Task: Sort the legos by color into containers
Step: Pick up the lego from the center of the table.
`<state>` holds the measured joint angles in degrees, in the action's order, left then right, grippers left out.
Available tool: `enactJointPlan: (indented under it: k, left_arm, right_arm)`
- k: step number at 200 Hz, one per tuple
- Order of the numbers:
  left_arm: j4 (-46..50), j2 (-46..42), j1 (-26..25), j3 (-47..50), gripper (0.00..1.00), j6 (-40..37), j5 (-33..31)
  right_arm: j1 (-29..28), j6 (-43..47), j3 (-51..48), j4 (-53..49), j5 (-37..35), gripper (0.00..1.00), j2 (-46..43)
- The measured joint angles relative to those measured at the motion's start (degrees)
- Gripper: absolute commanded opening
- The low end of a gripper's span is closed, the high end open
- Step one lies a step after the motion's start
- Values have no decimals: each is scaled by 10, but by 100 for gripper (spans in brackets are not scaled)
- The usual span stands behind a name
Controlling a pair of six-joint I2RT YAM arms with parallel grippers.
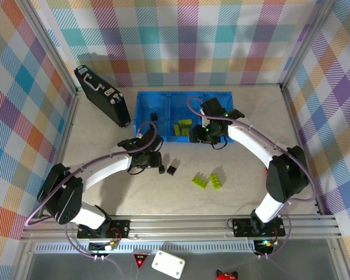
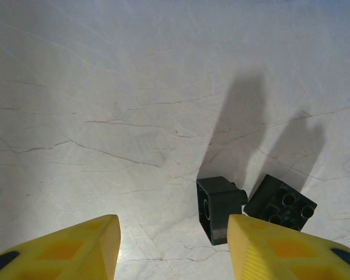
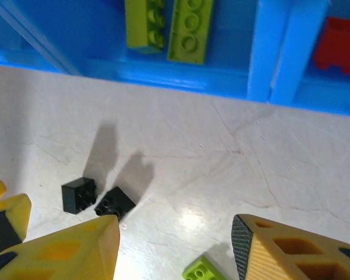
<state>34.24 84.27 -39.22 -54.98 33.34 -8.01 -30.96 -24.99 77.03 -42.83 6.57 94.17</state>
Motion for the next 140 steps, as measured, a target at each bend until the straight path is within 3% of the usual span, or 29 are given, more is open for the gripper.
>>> enactJointPlan:
  k: [55,140]
  left_arm:
    - [-1,52,-29,-24,44,5,-1]
    - [-14,104,-45,-40,40,19,1]
  right_arm:
    - [0,-8,-63,4,-5,56,-35]
    - [0,-11,-66,6,-8,55,-45]
